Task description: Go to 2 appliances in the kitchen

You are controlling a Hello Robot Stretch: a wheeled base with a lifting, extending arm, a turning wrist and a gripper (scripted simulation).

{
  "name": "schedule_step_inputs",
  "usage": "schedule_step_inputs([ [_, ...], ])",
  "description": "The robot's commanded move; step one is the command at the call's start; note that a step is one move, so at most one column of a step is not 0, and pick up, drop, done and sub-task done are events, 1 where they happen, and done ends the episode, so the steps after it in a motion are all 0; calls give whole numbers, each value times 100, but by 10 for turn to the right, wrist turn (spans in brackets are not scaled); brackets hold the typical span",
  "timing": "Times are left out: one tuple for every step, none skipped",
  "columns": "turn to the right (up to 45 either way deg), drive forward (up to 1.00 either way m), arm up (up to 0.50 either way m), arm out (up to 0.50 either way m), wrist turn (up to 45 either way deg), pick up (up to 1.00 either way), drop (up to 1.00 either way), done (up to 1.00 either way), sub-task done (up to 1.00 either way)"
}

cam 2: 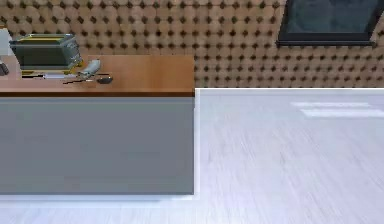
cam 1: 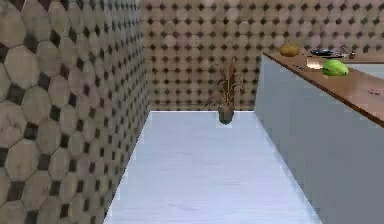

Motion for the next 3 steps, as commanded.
schedule_step_inputs([
  [450, 0, 0, 0, 0, 0, 0, 0, 0],
  [210, 0, 0, 0, 0, 0, 0, 0, 0],
  [0, 35, 0, 0, 0, 0, 0, 0, 0],
])
